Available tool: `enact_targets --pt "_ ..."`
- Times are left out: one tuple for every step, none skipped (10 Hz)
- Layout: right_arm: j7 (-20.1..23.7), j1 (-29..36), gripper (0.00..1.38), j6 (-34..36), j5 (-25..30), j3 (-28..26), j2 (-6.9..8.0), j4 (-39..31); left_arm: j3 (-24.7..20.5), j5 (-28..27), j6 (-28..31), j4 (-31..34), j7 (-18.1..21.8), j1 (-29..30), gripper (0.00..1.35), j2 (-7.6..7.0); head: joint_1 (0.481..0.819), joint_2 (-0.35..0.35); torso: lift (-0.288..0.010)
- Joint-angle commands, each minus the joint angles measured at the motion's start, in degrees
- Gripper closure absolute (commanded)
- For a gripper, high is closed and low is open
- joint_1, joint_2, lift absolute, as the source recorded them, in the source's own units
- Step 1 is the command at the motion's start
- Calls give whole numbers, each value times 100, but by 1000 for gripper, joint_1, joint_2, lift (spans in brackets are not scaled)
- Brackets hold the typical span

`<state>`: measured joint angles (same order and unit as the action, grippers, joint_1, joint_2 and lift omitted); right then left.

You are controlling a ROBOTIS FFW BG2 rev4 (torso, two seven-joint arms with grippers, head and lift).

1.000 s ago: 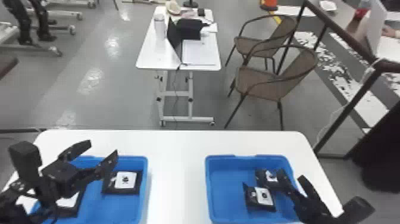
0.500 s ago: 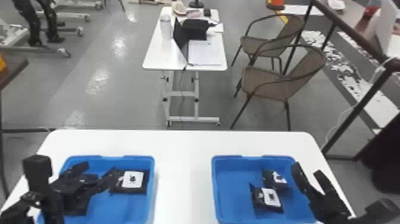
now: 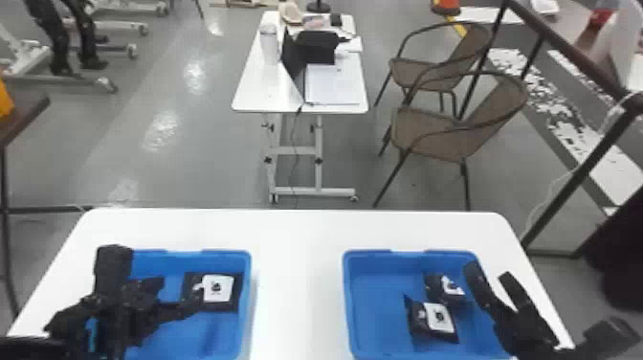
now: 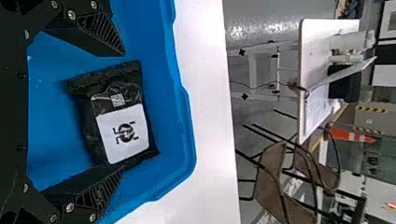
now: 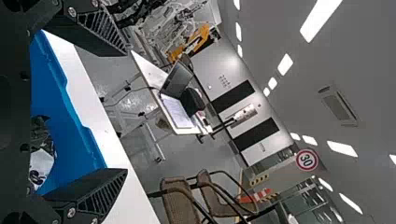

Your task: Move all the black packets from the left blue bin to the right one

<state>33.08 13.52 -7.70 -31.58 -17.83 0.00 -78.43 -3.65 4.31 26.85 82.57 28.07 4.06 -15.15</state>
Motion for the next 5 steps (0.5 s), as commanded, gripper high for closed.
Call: enact_targets --pt "6 1 134 23 -24 -1 5 12 -13 -238 259 -382 50 -266 177 162 695 -41 0" --pt "6 1 134 32 -50 -1 5 30 75 -291 268 -602 50 -389 177 170 695 -38 0" --pt "14 19 134 32 -32 -1 5 -5 216 -300 118 -980 111 -600 177 153 695 -41 0" --pt "14 27 136 32 -32 -1 5 -23 409 -194 -233 -1595 331 -916 179 91 695 -48 0" --pt "32 1 136 41 -32 -10 5 -14 629 -238 -286 -1868 384 -1145 180 30 695 -56 0"
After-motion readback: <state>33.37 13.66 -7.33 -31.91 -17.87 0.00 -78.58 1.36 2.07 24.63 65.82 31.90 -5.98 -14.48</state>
